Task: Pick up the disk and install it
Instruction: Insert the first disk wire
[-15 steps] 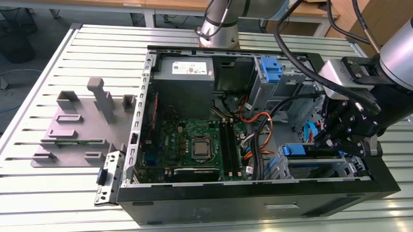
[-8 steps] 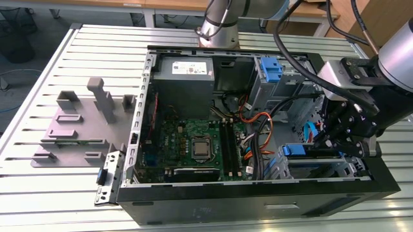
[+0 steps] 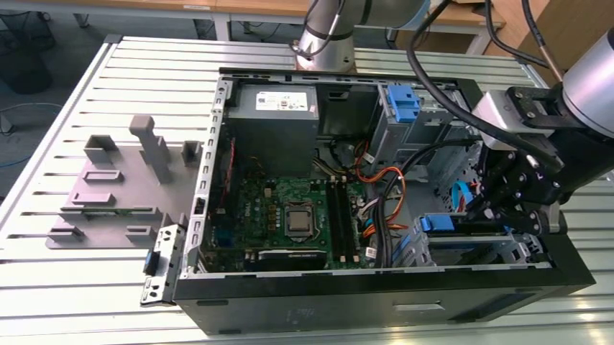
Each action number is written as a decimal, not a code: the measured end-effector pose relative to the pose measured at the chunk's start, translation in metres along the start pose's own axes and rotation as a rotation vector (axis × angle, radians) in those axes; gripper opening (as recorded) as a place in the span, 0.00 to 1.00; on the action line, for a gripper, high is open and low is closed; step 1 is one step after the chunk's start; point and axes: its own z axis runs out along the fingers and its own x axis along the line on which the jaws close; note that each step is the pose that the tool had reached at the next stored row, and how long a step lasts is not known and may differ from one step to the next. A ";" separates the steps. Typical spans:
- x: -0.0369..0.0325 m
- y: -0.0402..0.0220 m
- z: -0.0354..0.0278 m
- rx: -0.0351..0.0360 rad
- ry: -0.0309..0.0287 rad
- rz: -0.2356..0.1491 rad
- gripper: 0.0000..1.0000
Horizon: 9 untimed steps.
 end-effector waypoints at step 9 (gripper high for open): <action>0.0003 -0.0001 0.0045 0.0002 -0.0001 0.000 0.16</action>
